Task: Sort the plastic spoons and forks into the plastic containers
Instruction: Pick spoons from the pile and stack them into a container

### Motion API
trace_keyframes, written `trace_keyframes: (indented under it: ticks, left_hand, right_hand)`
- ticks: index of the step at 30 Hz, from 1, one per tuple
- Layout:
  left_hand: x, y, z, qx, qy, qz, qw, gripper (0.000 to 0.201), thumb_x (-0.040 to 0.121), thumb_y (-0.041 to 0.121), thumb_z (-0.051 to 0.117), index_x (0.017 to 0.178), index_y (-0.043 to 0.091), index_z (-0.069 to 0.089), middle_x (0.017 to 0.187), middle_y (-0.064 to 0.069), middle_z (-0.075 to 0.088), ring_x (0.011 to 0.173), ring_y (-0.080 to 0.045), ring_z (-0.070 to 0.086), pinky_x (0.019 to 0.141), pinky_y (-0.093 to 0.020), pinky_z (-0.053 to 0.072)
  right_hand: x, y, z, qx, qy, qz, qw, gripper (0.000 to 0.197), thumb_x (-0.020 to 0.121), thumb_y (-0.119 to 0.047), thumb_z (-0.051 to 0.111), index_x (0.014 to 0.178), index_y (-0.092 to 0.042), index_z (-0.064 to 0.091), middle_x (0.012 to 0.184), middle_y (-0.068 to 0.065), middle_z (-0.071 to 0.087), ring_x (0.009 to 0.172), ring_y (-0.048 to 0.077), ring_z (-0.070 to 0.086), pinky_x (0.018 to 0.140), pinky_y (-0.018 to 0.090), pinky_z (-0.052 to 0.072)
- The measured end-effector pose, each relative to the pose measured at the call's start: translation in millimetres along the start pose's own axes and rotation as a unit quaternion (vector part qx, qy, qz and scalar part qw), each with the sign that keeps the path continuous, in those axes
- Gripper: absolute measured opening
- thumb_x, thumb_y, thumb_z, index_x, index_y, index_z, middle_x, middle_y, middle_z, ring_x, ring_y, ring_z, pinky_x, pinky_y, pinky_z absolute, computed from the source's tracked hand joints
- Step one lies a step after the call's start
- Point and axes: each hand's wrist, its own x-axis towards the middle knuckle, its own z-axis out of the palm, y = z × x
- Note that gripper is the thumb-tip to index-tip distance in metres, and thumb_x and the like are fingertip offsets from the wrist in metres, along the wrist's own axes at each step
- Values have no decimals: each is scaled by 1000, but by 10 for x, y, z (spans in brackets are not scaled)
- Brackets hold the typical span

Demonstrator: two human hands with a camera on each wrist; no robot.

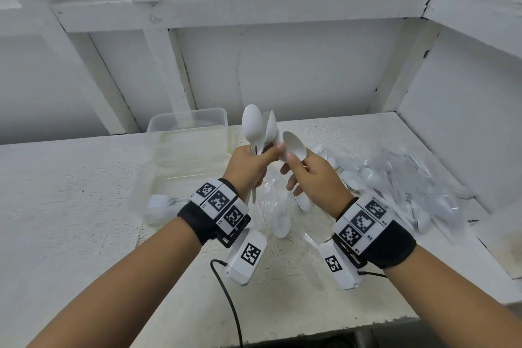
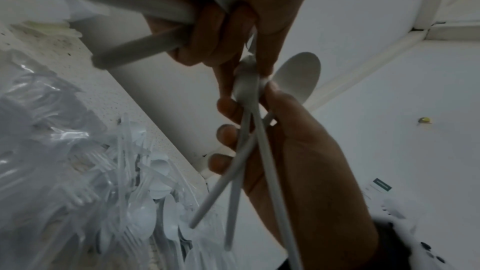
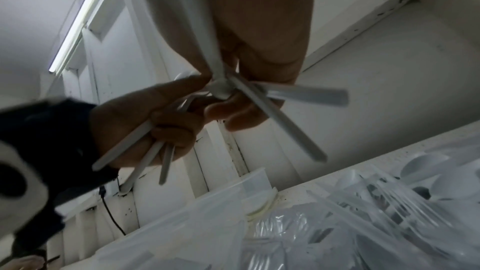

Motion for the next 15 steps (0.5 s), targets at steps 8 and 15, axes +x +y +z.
trace_keyframes:
  ticks: [8, 15]
  left_hand:
    - [38, 34, 17, 27, 13, -2, 1000, 17, 89, 22, 58, 79, 9, 56, 80, -20, 51, 34, -8, 29, 37, -19, 25]
    - [33, 78, -32, -38, 0, -7, 999, 17, 85, 28, 67, 86, 12, 60, 74, -13, 37, 42, -9, 23, 42, -23, 21]
  right_hand:
    - [-18, 21, 25, -70, 55, -53, 995, 18, 96, -36, 43, 79, -39, 50, 72, 15, 59, 57, 19, 53, 57, 32, 46]
    - [4, 44, -22, -4, 17, -10, 1000, 13, 98, -33, 42, 92, -34, 53, 76, -5, 59, 53, 2, 54, 57, 18, 45]
